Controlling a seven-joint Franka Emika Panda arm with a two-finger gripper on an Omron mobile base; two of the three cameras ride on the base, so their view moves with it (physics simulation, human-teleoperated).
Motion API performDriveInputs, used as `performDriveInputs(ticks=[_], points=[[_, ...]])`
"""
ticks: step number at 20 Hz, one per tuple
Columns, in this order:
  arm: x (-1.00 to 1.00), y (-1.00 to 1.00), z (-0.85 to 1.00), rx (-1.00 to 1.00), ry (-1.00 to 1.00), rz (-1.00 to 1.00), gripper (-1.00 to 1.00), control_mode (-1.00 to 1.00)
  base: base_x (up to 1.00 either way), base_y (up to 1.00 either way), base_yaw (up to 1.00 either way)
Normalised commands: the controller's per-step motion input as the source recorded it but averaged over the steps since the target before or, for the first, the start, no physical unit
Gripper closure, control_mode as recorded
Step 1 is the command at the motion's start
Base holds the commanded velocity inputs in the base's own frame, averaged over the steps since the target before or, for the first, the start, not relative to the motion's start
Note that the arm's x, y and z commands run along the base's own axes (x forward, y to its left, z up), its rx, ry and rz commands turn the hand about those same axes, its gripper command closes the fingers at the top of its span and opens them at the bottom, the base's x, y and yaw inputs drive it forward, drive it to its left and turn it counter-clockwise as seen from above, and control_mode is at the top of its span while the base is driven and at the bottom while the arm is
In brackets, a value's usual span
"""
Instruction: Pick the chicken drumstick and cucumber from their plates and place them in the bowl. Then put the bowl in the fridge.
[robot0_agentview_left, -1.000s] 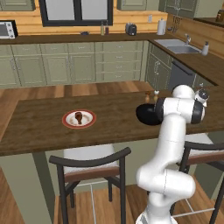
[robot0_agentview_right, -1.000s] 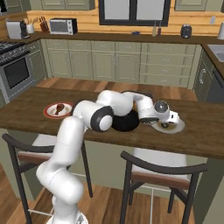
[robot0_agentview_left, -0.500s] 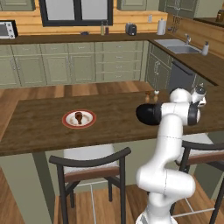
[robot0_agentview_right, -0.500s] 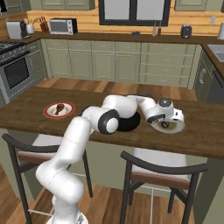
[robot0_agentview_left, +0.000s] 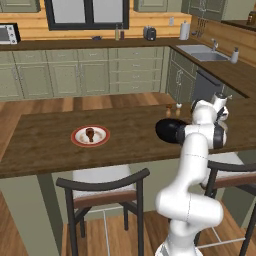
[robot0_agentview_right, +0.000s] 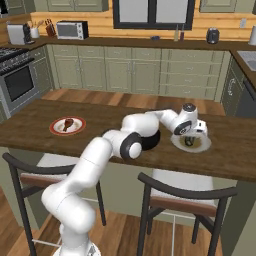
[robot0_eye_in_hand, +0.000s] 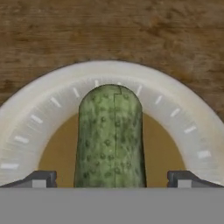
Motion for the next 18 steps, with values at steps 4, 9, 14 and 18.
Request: performDriveInputs(ticks=[4, 9, 14, 18], points=[[0.07, -0.02, -0.61, 0.03, 0.11, 0.08, -1.00, -1.00, 0.00, 0.00, 0.00], [-0.06, 0.05, -0.39, 0.05, 0.02, 0.12, 1.00, -1.00, 0.00, 0.00, 0.00], [-0.54, 0.23, 0.00, 0.08, 0.00, 0.16, 1.00, -1.00, 0.00, 0.00, 0.00], [-0.97, 0.44, -0.05, 0.01, 0.00, 0.14, 1.00, -1.00, 0.00, 0.00, 0.00]])
